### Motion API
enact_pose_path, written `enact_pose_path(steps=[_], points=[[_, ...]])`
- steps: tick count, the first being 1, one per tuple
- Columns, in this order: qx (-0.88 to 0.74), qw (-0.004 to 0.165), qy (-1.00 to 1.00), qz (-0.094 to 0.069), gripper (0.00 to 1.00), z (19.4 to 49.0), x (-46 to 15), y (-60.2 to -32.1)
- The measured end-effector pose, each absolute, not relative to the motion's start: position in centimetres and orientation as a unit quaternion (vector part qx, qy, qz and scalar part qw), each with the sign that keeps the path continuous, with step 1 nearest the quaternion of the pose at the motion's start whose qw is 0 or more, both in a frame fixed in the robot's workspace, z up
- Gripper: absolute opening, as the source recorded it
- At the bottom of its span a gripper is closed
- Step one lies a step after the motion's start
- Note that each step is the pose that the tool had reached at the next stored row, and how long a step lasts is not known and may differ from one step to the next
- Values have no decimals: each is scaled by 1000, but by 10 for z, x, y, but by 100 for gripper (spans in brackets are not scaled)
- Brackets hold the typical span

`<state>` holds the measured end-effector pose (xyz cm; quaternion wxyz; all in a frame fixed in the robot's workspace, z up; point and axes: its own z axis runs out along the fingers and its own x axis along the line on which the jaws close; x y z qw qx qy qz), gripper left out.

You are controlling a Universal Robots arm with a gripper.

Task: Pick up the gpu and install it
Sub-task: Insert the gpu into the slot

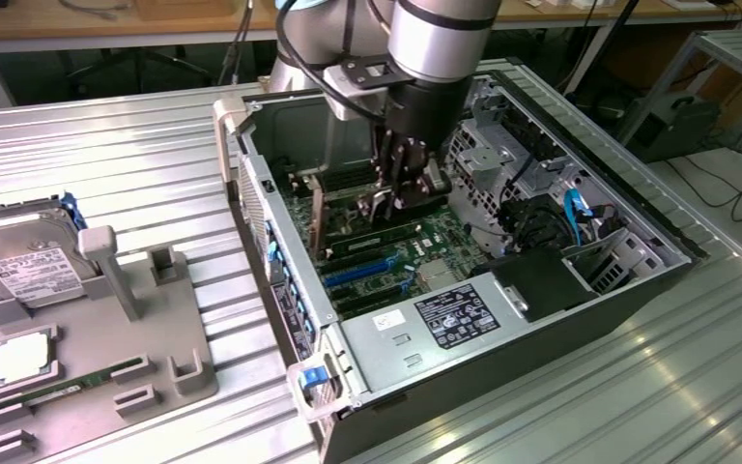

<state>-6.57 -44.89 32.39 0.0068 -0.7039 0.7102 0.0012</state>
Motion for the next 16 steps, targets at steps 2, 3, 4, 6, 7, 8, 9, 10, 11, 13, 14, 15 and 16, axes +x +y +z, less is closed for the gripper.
enact_pose_path(steps=[2,3,4,6,7,8,9,10,11,13,14,15,16], points=[[-704,7,710,1,28,320,-66,-449],[-704,7,710,1,28,318,-66,-449],[-704,7,710,1,28,316,-66,-449],[-704,7,710,1,28,313,-66,-450],[-704,7,710,1,28,311,-66,-450],[-704,7,710,1,28,309,-67,-450],[-704,6,710,2,28,307,-68,-450],[-704,6,710,2,28,305,-69,-450],[-704,6,710,2,28,304,-69,-450],[-704,6,710,2,28,301,-69,-451],[-704,6,710,2,28,300,-69,-453],[-704,6,710,2,28,299,-69,-454],[-704,6,710,2,28,297,-69,-455]])
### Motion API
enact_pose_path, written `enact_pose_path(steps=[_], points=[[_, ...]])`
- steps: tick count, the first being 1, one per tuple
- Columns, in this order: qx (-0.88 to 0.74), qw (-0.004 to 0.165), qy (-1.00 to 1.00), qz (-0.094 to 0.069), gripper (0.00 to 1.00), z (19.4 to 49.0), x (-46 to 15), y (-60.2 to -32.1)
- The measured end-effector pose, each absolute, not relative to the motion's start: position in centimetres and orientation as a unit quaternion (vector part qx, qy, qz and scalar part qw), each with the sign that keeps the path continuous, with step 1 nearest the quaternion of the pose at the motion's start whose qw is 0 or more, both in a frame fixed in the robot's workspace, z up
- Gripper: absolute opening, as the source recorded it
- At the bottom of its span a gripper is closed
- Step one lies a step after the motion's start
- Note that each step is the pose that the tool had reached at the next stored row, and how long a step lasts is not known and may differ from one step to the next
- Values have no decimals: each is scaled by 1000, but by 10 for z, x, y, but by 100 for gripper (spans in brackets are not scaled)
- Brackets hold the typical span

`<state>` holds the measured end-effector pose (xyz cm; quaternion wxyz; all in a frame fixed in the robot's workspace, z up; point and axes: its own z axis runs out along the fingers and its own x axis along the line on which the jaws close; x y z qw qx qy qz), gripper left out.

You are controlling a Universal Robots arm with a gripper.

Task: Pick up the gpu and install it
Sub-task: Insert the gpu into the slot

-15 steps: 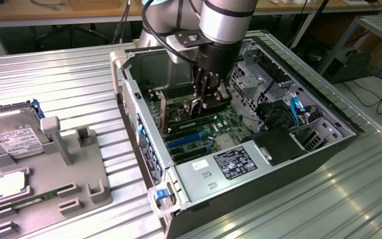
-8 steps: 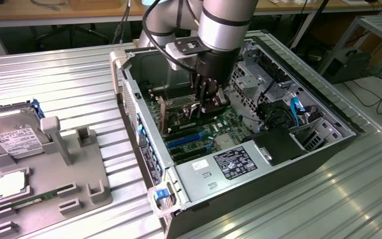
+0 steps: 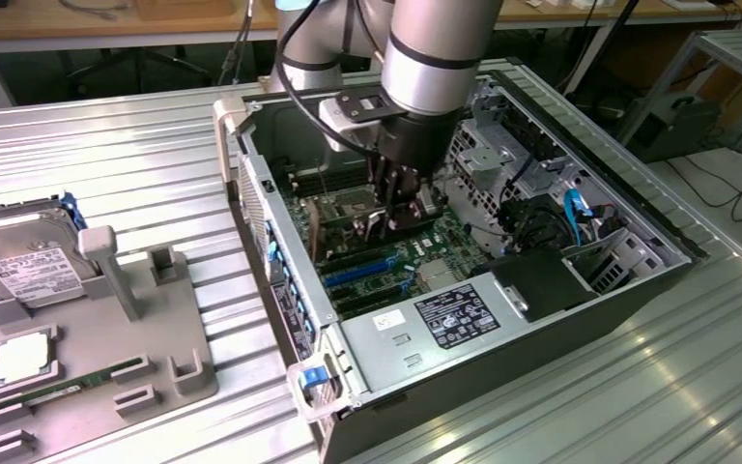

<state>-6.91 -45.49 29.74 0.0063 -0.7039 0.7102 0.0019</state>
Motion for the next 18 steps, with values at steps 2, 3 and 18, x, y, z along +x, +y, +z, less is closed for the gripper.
enact_pose_path(steps=[2,3,18], points=[[-704,6,710,2,28,294,-70,-455],[-704,6,710,2,28,293,-70,-455],[-704,6,710,2,28,274,-76,-457]])
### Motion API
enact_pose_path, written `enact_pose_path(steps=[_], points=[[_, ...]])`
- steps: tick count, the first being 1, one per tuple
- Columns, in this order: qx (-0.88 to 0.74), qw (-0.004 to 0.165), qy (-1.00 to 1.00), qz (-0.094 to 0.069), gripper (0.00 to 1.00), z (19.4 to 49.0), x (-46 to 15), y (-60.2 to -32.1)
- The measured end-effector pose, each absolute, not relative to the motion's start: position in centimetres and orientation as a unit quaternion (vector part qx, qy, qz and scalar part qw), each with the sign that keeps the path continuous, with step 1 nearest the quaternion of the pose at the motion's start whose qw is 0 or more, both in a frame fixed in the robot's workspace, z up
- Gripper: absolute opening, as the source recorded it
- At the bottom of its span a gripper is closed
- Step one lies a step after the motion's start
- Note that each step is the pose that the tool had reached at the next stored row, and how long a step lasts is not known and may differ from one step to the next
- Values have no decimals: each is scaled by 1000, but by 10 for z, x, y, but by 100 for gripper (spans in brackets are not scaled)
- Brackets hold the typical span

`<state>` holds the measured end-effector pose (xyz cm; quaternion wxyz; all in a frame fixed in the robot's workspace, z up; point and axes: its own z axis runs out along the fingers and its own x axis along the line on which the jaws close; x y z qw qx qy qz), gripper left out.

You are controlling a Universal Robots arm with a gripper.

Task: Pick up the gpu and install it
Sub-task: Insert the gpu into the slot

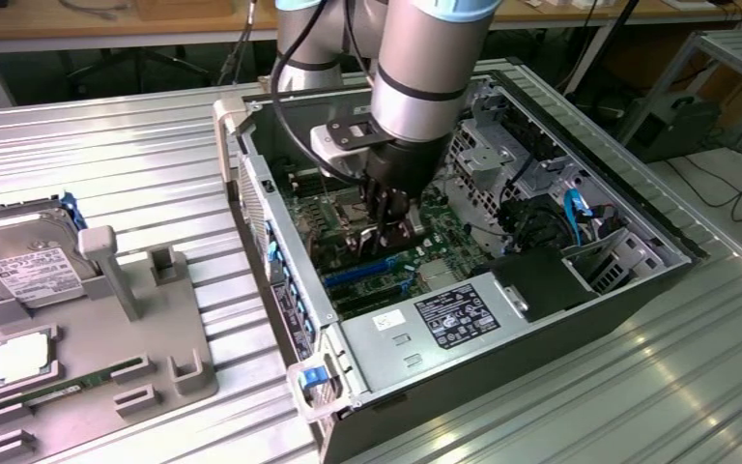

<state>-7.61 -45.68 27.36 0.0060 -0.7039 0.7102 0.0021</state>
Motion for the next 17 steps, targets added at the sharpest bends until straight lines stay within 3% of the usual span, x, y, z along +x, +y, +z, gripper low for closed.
enact_pose_path(steps=[17], points=[[-704,5,710,3,28,262,-84,-458]])
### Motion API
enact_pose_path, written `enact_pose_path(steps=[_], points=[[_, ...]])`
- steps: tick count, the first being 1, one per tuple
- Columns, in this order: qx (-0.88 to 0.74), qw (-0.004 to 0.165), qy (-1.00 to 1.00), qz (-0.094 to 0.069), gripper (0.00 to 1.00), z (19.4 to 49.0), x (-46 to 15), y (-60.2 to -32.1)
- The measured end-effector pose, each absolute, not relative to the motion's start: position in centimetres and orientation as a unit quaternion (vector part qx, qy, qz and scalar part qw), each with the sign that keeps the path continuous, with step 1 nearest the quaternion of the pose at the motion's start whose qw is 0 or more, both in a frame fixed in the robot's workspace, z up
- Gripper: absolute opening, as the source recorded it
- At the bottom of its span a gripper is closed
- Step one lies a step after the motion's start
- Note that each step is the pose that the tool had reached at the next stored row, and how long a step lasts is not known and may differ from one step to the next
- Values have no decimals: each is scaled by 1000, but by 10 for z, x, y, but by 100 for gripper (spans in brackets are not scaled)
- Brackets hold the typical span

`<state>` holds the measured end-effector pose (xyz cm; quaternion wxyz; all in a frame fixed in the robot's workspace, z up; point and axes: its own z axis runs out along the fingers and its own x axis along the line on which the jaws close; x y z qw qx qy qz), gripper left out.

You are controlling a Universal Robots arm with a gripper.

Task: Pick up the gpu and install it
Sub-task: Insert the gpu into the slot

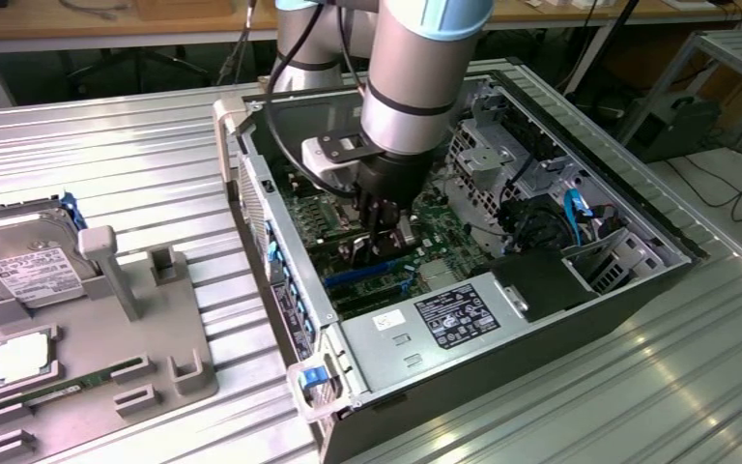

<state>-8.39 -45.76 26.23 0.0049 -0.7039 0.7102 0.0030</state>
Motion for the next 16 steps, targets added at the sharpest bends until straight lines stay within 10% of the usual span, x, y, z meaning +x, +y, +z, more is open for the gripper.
enact_pose_path(steps=[16], points=[[-704,5,710,3,28,254,-85,-458]])
